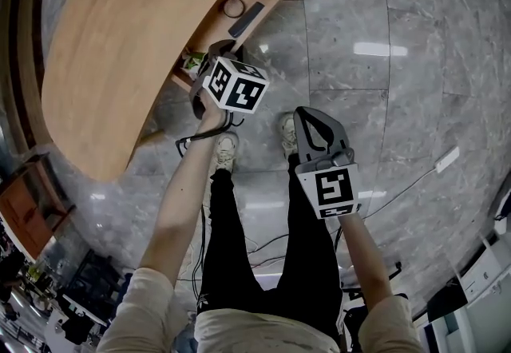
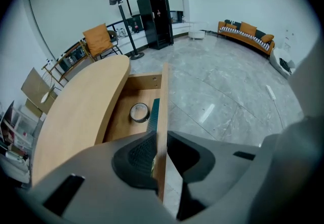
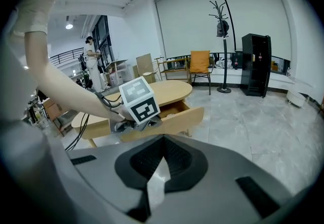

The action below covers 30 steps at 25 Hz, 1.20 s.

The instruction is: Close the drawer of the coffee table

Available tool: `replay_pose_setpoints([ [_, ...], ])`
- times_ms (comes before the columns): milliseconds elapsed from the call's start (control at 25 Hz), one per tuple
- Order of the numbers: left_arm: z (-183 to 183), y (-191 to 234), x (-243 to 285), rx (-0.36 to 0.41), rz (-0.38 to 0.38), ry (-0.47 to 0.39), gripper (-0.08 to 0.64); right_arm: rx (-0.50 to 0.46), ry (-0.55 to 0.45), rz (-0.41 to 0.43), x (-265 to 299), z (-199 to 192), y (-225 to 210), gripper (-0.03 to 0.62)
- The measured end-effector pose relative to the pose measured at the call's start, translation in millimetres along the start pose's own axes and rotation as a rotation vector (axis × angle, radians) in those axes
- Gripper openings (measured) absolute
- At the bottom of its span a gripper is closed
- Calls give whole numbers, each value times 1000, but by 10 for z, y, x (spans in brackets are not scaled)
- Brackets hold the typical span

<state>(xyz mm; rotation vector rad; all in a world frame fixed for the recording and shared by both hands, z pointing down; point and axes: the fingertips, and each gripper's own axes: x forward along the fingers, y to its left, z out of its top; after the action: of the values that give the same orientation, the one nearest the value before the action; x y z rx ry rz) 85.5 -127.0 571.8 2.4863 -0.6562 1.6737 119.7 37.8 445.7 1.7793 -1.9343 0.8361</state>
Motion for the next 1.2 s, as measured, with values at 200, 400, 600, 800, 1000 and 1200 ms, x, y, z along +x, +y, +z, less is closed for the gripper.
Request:
replay_pose_setpoints([
  [200, -1, 160, 6, -34, 11, -11, 71, 2, -4, -1, 50, 74, 72, 6],
  [400, 11, 187, -56, -75, 62, -52, 77, -9, 0, 22, 54, 41, 167, 6],
  [600, 249, 76, -513, -271, 78, -262, 12, -6, 11, 17, 3, -38, 143, 6],
  [800, 111, -86, -602, -618, 125, -358, 8, -10, 24, 30, -12, -71, 158, 6],
  [1000, -102, -168, -390, -737, 280, -368, 9, -27, 38, 60, -50, -135, 79, 6],
  [1200, -364, -116, -204, -895, 475, -380, 9, -82, 95, 106, -112, -364, -128, 6],
])
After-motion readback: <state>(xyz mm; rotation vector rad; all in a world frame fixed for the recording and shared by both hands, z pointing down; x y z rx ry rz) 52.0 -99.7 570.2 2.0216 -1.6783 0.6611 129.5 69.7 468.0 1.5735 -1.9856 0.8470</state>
